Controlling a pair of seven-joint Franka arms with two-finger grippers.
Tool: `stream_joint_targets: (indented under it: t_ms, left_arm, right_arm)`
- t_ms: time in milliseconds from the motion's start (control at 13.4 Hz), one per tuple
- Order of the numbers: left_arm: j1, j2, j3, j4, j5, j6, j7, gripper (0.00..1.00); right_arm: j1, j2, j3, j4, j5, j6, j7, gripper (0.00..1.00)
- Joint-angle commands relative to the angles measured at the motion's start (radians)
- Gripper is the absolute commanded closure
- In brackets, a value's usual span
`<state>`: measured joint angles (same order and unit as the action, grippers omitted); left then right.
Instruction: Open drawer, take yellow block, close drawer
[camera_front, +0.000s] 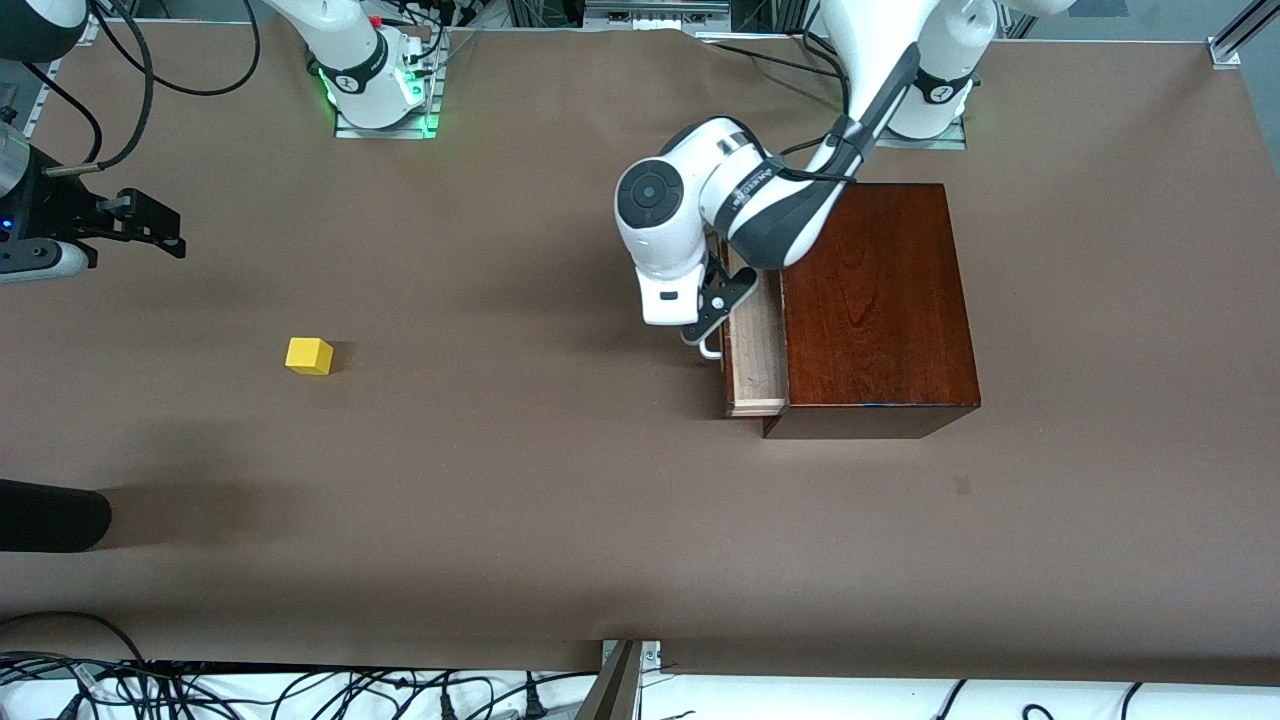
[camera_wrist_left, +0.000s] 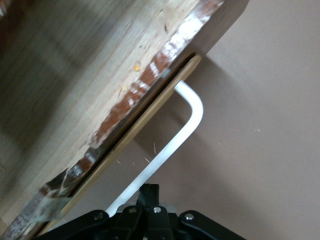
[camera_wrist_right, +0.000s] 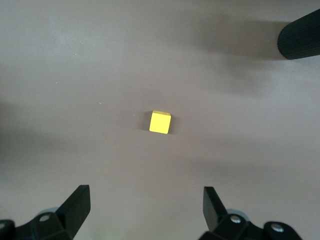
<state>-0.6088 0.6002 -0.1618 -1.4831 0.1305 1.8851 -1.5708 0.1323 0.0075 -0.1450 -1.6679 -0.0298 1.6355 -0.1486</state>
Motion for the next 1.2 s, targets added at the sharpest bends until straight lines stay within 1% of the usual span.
stream_joint_targets:
  t_ms: [0, 149, 373, 448, 523, 598, 672, 747, 971, 1120]
  left_arm:
    - [0.07, -0.101, 0.013, -0.114, 0.051, -0.004, 0.098, 1.0]
    - [0.101, -0.115, 0.013, -0.129, 0.049, -0.004, 0.153, 1.0]
    - [0.107, -0.128, 0.008, -0.114, 0.031, -0.006, 0.169, 1.0]
    - [0.107, -0.144, -0.004, -0.103, 0.002, -0.011, 0.167, 1.0]
    - [0.109, -0.169, -0.019, -0.095, -0.056, -0.011, 0.167, 1.0]
    - [0.122, -0.193, -0.044, -0.079, -0.104, -0.015, 0.175, 0.83]
    - [0.144, -0.226, -0.079, -0.072, -0.144, -0.015, 0.23, 0.4]
    - [0.173, -0.253, -0.111, -0.075, -0.15, -0.015, 0.314, 0.0]
    - [0.248, -0.322, -0.114, -0.074, -0.157, -0.075, 0.451, 0.0]
    - [0.316, -0.373, -0.113, -0.069, -0.157, -0.153, 0.591, 0.0]
  right_arm:
    - [-0.014, 0.003, 0.01, 0.02, -0.015, -0.025, 0.027, 0.0]
    - [-0.016, 0.005, 0.005, 0.019, -0.013, -0.026, 0.031, 0.0]
    - [-0.016, 0.005, 0.002, 0.02, -0.009, -0.025, 0.032, 0.0]
    - [-0.016, 0.005, -0.008, 0.02, -0.007, -0.025, 0.032, 0.0]
    - [-0.016, 0.003, -0.017, 0.02, -0.001, -0.025, 0.035, 0.0]
    - [-0.016, 0.002, -0.019, 0.023, -0.001, -0.025, 0.038, 0.0]
    - [-0.016, 0.002, -0.019, 0.023, -0.001, -0.025, 0.052, 0.0]
    - [-0.016, -0.001, -0.018, 0.031, -0.001, -0.026, 0.091, 0.0]
    - [-0.014, 0.0, -0.016, 0.045, -0.001, -0.026, 0.129, 0.0]
    - [-0.014, -0.003, -0.018, 0.049, 0.001, -0.026, 0.132, 0.0]
